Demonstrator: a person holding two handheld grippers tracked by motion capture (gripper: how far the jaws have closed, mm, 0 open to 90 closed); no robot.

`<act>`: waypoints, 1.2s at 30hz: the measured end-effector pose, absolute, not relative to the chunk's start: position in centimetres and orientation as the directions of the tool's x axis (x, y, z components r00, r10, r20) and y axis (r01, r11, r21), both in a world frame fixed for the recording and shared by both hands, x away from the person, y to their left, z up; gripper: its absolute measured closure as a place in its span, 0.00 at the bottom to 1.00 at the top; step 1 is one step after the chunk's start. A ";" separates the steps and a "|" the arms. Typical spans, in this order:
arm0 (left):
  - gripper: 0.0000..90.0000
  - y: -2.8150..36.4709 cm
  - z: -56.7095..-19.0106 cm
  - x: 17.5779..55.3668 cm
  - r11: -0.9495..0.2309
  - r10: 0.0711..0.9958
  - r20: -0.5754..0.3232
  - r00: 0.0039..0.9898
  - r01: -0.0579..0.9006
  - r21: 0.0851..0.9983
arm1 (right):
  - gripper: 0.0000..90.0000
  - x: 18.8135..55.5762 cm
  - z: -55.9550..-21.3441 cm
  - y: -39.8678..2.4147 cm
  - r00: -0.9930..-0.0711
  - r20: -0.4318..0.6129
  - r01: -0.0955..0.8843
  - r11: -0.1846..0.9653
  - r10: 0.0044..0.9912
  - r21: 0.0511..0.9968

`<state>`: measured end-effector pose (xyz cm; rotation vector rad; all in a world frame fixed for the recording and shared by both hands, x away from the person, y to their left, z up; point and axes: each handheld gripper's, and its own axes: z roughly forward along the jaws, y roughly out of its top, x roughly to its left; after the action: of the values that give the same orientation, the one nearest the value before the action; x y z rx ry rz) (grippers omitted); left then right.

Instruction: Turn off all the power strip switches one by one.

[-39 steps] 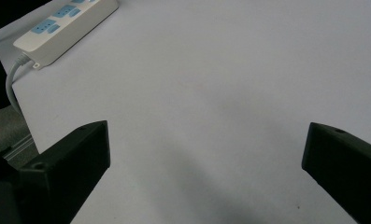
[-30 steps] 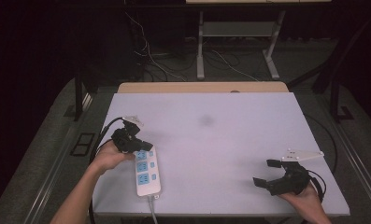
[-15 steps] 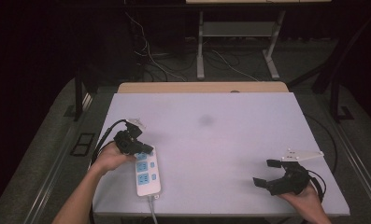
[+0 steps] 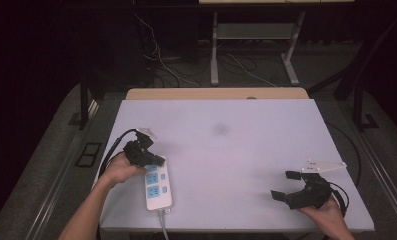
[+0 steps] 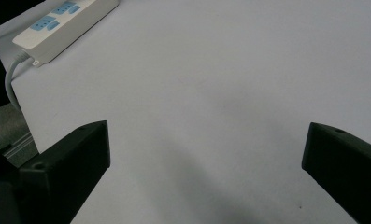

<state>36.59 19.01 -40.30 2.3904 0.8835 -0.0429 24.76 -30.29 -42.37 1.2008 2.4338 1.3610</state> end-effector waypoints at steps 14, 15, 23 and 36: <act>0.99 19.0 -40.4 36.5 -0.593 0.607 -0.217 0.765 0.617 0.517 | 0.01 24.8 -42.3 -30.3 -0.685 0.263 0.582 0.293 0.679 0.759; 1.00 19.1 -40.5 36.5 -0.583 0.611 -0.227 0.758 0.625 0.518 | 0.01 24.7 -42.3 -30.3 -0.686 0.262 0.581 0.294 0.679 0.759; 1.00 20.0 -41.1 36.2 -0.508 0.627 -0.284 0.725 0.657 0.557 | 0.01 24.7 -42.3 -30.3 -0.688 0.260 0.580 0.297 0.677 0.759; 0.99 19.7 -40.8 36.0 -0.526 0.627 -0.255 0.736 0.642 0.558 | 0.01 24.8 -42.4 -30.4 -0.684 0.262 0.582 0.294 0.681 0.758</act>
<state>36.04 19.68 -40.75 2.2916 0.9526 -0.0291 24.81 -30.38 -42.37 1.1944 2.4354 1.3520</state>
